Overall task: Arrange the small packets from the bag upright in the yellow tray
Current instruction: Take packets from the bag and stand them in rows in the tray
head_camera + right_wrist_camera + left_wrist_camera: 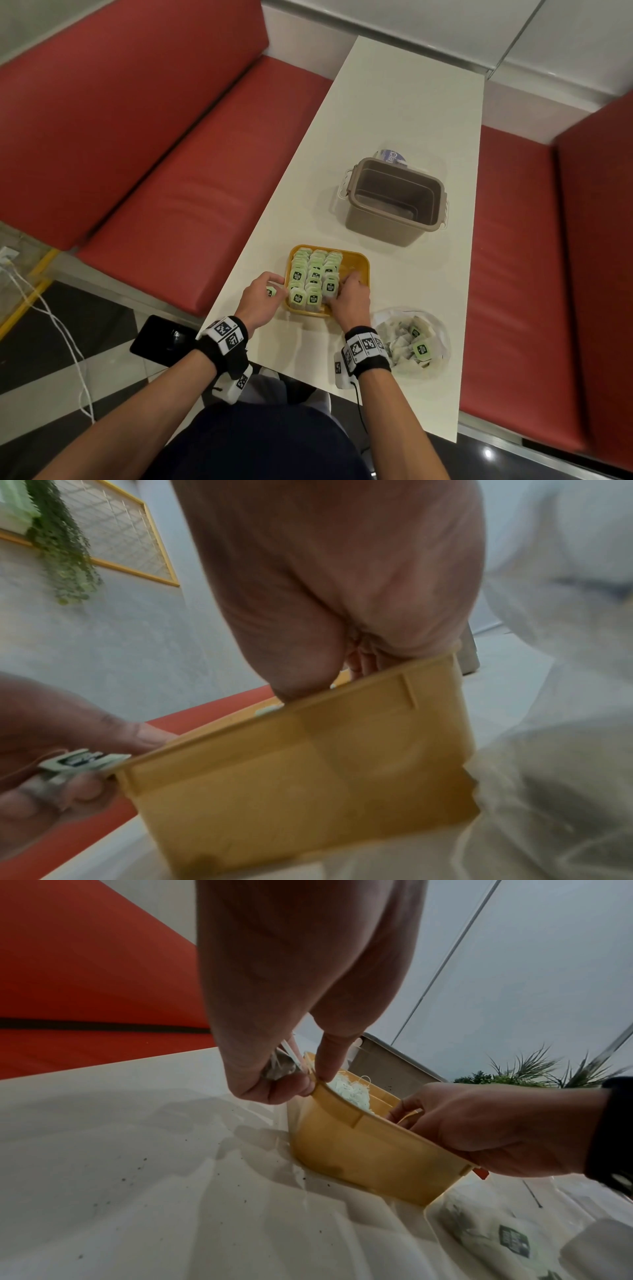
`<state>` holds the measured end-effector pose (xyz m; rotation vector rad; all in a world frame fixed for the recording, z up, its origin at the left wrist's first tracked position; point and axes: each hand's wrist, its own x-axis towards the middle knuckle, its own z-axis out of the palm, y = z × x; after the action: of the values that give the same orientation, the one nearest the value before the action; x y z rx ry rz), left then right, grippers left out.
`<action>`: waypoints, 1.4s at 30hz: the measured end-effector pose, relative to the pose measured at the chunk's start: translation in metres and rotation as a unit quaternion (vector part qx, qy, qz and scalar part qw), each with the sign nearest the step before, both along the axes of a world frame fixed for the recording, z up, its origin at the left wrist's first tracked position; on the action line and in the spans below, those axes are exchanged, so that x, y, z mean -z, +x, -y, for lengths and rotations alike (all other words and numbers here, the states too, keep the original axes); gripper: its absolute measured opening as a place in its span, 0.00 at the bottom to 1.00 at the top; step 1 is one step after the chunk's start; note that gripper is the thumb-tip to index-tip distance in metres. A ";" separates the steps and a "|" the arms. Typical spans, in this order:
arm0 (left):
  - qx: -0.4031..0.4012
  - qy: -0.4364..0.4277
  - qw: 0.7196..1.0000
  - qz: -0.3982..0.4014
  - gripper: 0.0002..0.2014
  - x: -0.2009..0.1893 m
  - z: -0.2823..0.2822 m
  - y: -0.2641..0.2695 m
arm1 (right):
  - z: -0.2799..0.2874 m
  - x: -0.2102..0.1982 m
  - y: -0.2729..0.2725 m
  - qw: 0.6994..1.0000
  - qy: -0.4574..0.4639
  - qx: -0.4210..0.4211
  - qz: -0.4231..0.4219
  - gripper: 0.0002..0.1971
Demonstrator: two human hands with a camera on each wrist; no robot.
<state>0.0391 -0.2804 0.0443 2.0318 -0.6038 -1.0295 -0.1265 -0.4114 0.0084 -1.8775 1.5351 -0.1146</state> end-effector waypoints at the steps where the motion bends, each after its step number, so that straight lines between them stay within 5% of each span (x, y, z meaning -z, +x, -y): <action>1: 0.002 -0.002 1.000 0.003 0.08 0.000 0.000 0.000 | 0.000 0.003 0.001 1.000 -0.017 -0.003 -0.007 0.30; 7: 0.010 -0.008 1.000 0.009 0.08 -0.002 -0.002 0.002 | 0.003 0.003 0.008 0.997 -0.083 0.005 -0.005 0.22; 12: -0.008 -0.020 1.000 -0.008 0.10 -0.007 -0.005 0.004 | 0.002 -0.001 0.008 0.998 -0.069 0.000 0.011 0.28; 17: -0.057 -0.079 0.988 -0.118 0.13 -0.020 -0.006 0.008 | 0.006 -0.030 -0.002 0.998 -0.066 0.003 0.023 0.24; 25: -0.014 -0.205 0.940 -0.272 0.22 -0.067 -0.013 0.003 | -0.018 -0.114 0.002 0.964 -0.025 -0.067 0.257 0.03; 36: 0.051 -0.249 0.941 -0.224 0.27 -0.079 -0.011 -0.004 | -0.032 -0.139 0.004 0.949 0.014 -0.101 0.298 0.06; 42: 0.074 -0.194 0.966 -0.154 0.16 -0.078 -0.007 -0.002 | -0.018 -0.149 -0.009 0.952 -0.061 -0.178 0.242 0.04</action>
<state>0.0375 -0.2736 0.1225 1.4685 -0.7324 -1.1809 -0.1350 -0.3933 0.1578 -2.0007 0.8641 -0.4766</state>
